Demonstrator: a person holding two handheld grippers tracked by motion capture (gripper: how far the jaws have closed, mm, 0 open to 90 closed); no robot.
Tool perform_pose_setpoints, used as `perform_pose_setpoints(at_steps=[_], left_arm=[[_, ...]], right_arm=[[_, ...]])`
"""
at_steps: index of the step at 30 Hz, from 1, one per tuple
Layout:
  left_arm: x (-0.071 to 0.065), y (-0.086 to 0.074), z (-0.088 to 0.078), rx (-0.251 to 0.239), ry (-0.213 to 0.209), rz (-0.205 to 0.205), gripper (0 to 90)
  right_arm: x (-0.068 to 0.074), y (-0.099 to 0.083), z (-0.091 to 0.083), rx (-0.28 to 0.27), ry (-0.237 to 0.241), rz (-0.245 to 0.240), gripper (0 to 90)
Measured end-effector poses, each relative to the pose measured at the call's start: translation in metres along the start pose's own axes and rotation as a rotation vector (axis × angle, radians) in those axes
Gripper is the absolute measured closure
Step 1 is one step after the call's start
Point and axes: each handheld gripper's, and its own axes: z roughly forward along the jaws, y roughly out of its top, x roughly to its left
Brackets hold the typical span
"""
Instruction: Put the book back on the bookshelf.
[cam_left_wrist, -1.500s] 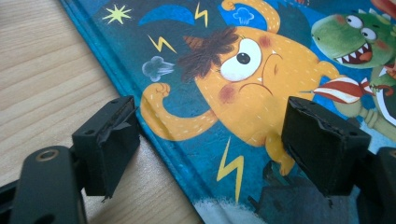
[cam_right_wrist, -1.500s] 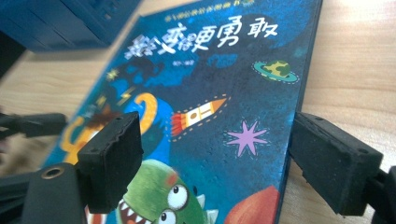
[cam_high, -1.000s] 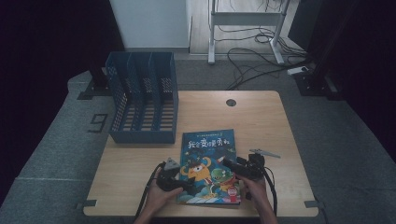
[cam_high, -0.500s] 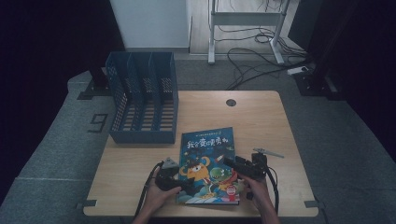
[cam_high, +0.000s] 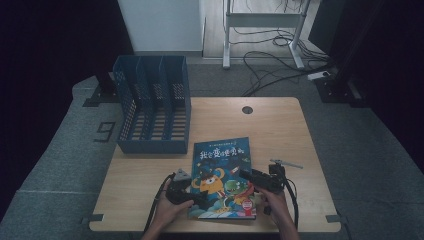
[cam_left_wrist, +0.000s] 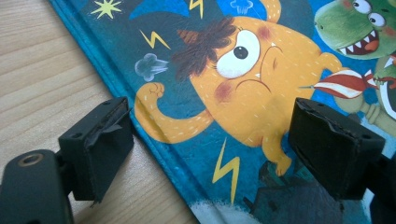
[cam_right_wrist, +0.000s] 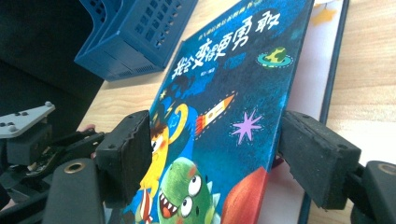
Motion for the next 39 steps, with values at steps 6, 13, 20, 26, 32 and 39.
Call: perform_pose_setpoints(at_steps=[6, 13, 20, 26, 32, 39], left_arm=[[0.0, 0.0, 0.0, 0.0, 0.007, 0.004, 13.3], [-0.001, -0.001, 0.0, -0.004, 0.008, 0.003, 13.8], [0.0, -0.001, 0.0, -0.003, 0.003, 0.005, 13.9], [0.0, -0.001, 0.0, 0.0, 0.003, 0.013, 14.0], [0.0, -0.001, 0.0, 0.002, 0.005, 0.02, 13.8], [-0.001, -0.001, 0.0, 0.002, 0.004, 0.024, 13.7]], right_arm=[[-0.003, 0.0, 0.002, 0.036, -0.008, 0.023, 25.9], [0.0, -0.007, 0.017, 0.122, 0.003, 0.008, 29.9], [0.005, -0.008, 0.021, 0.077, -0.067, -0.093, 31.3], [0.0, 0.001, 0.028, 0.063, -0.106, -0.185, 34.3], [-0.005, 0.008, 0.035, 0.077, -0.114, -0.22, 37.0], [-0.013, 0.012, 0.039, 0.066, -0.104, -0.203, 45.5]])
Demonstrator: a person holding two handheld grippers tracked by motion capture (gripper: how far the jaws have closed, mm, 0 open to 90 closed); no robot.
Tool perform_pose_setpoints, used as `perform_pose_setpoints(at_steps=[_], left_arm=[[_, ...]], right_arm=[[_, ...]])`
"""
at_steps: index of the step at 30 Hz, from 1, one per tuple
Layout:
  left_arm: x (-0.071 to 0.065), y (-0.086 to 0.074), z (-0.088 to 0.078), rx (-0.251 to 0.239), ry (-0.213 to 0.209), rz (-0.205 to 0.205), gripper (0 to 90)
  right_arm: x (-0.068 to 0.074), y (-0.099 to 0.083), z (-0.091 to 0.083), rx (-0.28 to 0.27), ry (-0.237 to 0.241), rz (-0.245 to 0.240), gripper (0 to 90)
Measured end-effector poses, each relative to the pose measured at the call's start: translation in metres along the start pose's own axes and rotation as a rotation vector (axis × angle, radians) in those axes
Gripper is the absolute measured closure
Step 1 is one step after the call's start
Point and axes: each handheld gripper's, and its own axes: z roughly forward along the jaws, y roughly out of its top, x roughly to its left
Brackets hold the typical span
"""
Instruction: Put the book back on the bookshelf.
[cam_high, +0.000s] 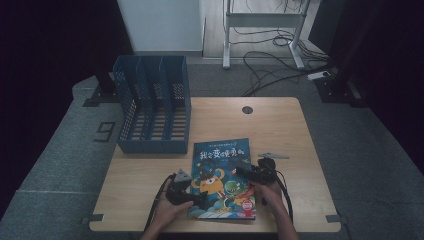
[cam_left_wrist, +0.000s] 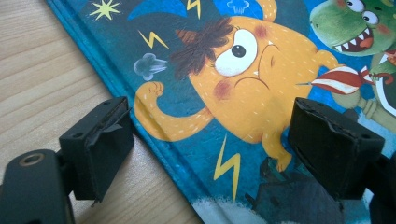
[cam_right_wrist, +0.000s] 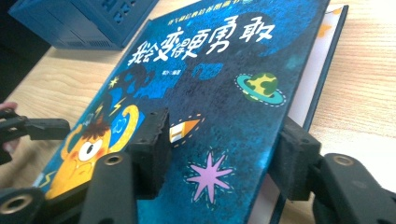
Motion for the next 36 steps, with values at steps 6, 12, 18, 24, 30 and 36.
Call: perform_pose_setpoints(at_steps=[6, 12, 18, 24, 30, 36], left_arm=[[0.001, 0.0, -0.001, -0.003, -0.009, -0.006, 13.7], [0.002, 0.0, -0.002, -0.005, -0.024, -0.013, 13.7], [-0.001, 0.0, -0.004, -0.012, -0.017, 0.003, 14.0], [-0.002, 0.0, -0.005, -0.008, -0.019, 0.011, 14.0], [-0.003, 0.0, -0.005, -0.012, -0.02, 0.017, 14.1], [-0.003, 0.0, -0.006, -0.015, -0.033, 0.012, 14.3]], right_arm=[[-0.004, 0.001, -0.003, -0.014, 0.034, 0.021, 50.6], [-0.003, 0.004, -0.01, -0.043, 0.062, 0.025, 56.4], [-0.003, 0.004, -0.014, -0.067, 0.079, 0.037, 60.7], [-0.007, 0.005, -0.019, -0.075, 0.103, 0.055, 64.7], [-0.009, 0.006, -0.024, -0.074, 0.118, 0.073, 67.3], [-0.007, 0.007, -0.029, -0.081, 0.132, 0.064, 68.3]])
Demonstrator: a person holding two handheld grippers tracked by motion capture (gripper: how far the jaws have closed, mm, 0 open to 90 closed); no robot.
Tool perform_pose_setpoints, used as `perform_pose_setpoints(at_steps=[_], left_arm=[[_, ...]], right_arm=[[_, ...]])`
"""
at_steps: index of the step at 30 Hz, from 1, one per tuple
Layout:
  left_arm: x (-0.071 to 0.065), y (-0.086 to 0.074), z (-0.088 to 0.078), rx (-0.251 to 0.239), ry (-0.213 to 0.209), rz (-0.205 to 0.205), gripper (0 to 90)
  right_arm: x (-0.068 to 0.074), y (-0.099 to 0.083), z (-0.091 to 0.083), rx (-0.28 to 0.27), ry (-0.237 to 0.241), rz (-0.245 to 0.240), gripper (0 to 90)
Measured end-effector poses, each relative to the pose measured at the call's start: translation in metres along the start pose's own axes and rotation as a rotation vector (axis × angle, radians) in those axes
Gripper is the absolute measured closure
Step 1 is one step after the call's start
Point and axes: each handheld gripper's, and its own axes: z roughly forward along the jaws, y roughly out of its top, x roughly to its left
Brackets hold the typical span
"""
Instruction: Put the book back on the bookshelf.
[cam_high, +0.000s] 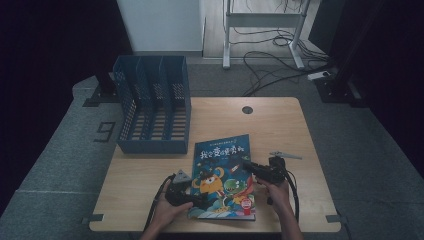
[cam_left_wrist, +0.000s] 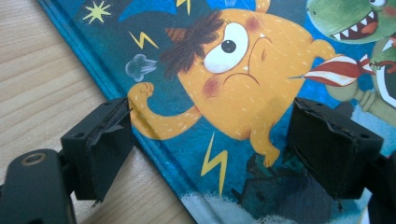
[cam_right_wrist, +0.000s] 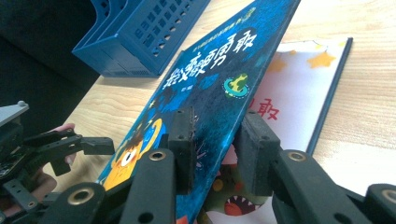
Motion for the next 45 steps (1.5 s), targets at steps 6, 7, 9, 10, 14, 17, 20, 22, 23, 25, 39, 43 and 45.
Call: perform_pose_setpoints(at_steps=[6, 7, 9, 10, 14, 17, 20, 22, 23, 25, 39, 43, 45], left_arm=[[-0.004, 0.0, -0.001, -0.012, 0.009, 0.009, 14.8], [-0.004, 0.0, -0.001, -0.012, 0.007, 0.013, 14.8], [-0.005, 0.0, -0.001, -0.012, 0.0, 0.014, 14.8], [-0.006, 0.0, -0.001, -0.009, -0.001, 0.017, 14.8], [-0.007, 0.0, 0.0, -0.002, 0.003, 0.02, 14.9], [-0.007, 0.0, 0.001, -0.003, -0.001, 0.018, 15.1], [-0.008, 0.0, 0.002, -0.005, -0.005, 0.014, 15.3], [-0.007, 0.0, 0.002, -0.004, -0.007, 0.012, 15.3], [-0.007, 0.0, 0.002, -0.005, -0.008, 0.01, 15.3], [-0.007, 0.0, 0.002, -0.004, -0.01, 0.007, 15.3], [-0.009, -0.001, 0.001, 0.0, -0.012, 0.007, 15.3], [-0.017, -0.002, -0.002, 0.012, -0.005, 0.044, 14.4], [-0.023, -0.004, -0.004, 0.013, -0.015, 0.063, 14.2]], right_arm=[[0.004, 0.002, -0.005, -0.013, 0.006, -0.016, 69.1], [0.005, 0.004, -0.007, -0.014, 0.004, -0.021, 69.1], [0.005, 0.004, -0.008, -0.017, 0.002, -0.026, 69.2], [0.006, 0.004, -0.01, -0.019, 0.001, -0.027, 69.3], [0.006, 0.006, -0.019, -0.027, -0.016, -0.026, 69.8], [0.007, 0.007, -0.023, -0.03, -0.026, -0.032, 69.7], [0.01, 0.008, -0.025, -0.034, -0.041, -0.055, 68.9], [0.01, 0.008, -0.025, -0.036, -0.041, -0.058, 68.8], [0.011, 0.008, -0.025, -0.037, -0.043, -0.063, 68.5], [0.009, 0.008, -0.023, -0.035, -0.042, -0.062, 67.5], [0.003, 0.004, -0.008, -0.021, 0.044, -0.02, 70.0], [0.005, 0.004, -0.009, -0.03, 0.043, -0.021, 70.5], [0.005, 0.003, -0.009, -0.032, 0.041, -0.019, 70.7]])
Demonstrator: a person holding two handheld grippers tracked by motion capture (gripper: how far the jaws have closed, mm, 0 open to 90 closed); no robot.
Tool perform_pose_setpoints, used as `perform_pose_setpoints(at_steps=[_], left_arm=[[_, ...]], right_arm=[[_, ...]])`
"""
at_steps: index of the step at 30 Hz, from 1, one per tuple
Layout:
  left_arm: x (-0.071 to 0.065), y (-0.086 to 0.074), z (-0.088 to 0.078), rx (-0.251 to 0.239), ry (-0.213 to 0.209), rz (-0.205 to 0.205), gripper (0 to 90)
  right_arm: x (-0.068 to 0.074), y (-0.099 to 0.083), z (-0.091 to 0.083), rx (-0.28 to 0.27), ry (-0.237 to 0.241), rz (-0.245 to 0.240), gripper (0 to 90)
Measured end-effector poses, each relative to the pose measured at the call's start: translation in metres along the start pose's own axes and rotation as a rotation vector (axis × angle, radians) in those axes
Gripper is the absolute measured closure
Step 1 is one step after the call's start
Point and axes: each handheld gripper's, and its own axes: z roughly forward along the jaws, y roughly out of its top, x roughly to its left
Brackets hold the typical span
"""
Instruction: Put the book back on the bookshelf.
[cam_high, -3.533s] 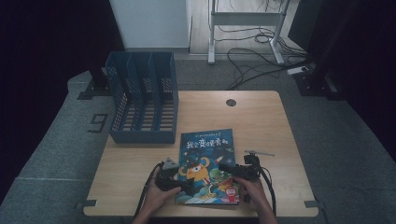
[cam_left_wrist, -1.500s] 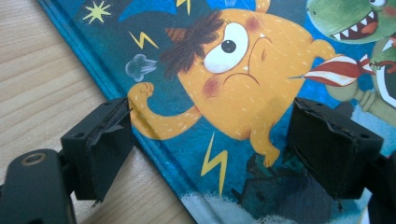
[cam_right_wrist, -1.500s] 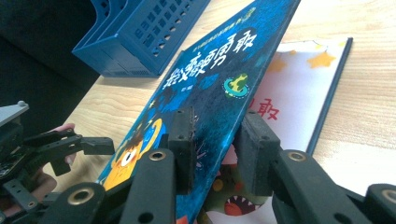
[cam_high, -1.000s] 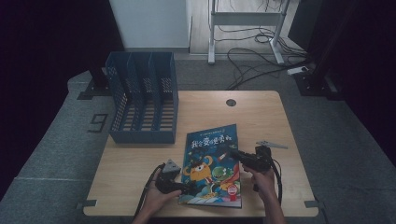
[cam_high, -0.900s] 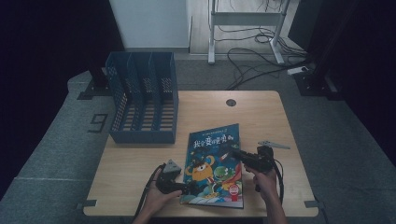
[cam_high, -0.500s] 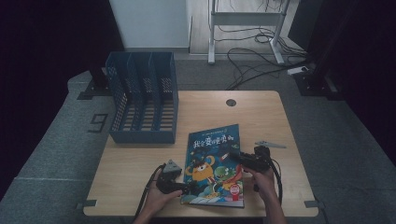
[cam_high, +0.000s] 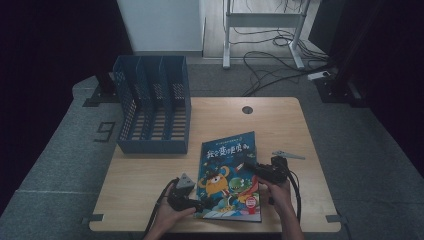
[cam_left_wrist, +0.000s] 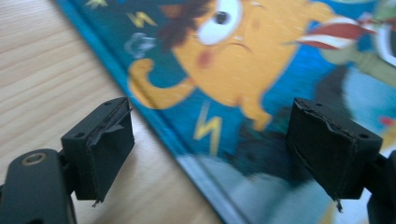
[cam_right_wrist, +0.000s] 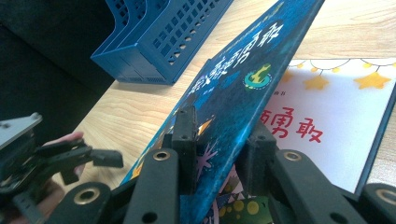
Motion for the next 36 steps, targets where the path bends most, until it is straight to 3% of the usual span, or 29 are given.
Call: perform_pose_setpoints(at_steps=[8, 19, 22, 24, 32, 36], left_arm=[[-0.009, -0.006, 0.001, 0.024, 0.011, 0.027, 13.7], [-0.025, -0.006, 0.006, 0.062, -0.022, 0.066, 12.6], [-0.029, -0.007, 0.01, 0.095, -0.019, 0.087, 11.5], [-0.034, -0.009, 0.013, 0.092, -0.008, 0.095, 9.1], [-0.038, -0.009, 0.017, 0.083, 0.017, 0.11, 8.6], [-0.037, -0.009, 0.017, 0.081, 0.01, 0.109, 8.1]], right_arm=[[-0.006, 0.001, -0.008, -0.025, -0.023, 0.02, 71.6], [-0.022, 0.004, -0.023, -0.067, -0.057, 0.053, 72.6], [-0.023, 0.004, -0.024, -0.07, -0.06, 0.056, 72.5], [-0.023, 0.004, -0.025, -0.073, -0.067, 0.058, 72.5], [-0.017, 0.006, -0.027, -0.081, -0.087, 0.033, 72.4], [-0.01, 0.008, -0.028, -0.09, -0.1, -0.013, 72.0]])
